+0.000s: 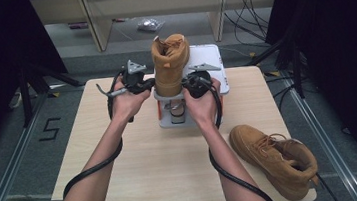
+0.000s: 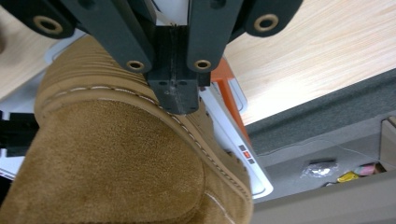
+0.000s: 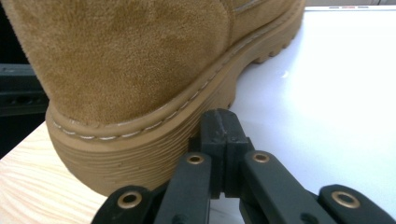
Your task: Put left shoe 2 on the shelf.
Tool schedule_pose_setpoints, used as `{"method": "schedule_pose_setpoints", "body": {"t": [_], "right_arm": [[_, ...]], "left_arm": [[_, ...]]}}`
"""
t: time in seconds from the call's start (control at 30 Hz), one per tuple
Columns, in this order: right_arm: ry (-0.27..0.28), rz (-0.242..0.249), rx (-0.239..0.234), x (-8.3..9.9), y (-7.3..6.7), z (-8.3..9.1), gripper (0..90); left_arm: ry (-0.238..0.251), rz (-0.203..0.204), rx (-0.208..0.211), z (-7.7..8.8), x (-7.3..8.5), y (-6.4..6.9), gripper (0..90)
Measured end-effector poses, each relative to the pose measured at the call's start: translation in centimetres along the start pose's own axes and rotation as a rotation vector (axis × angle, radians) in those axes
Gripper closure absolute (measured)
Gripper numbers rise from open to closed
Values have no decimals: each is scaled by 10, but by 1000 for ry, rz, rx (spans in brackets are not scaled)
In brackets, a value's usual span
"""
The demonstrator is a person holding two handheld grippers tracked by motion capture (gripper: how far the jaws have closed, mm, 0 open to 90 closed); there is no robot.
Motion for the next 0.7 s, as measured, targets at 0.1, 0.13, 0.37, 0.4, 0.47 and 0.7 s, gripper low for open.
{"method": "schedule_pose_setpoints", "body": {"t": [0.1, 0.13, 0.37, 0.4, 0.47, 0.7], "right_arm": [[-3, 22, -11, -1, 3, 0, 900], [-5, 21, -15, -1, 3, 0, 900], [-7, 22, -14, -2, 4, -1, 900], [-9, -1, -11, -2, 3, -1, 900], [-9, 4, -10, -1, 3, -1, 900], [-12, -4, -14, -2, 3, -1, 900]], "left_arm": [[0, 7, -2, 0, 0, 0, 898], [-1, 1, -4, 0, 0, 0, 898], [-2, -11, -17, 1, 0, 5, 898], [-5, -18, -18, 2, 0, 4, 898], [-6, -19, -19, 2, 0, 5, 898], [-7, 3, -6, 3, 0, 3, 897]]}}
Point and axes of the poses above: each handheld gripper's, and its own axes: z roughly backward along the jaws, x roughly out of its underside, y roughly to its right, the point moved 4 cm from there along -z, roughly forward along the jaws, and after that the axes turned 3 degrees about -x, right-handed, at the moved point
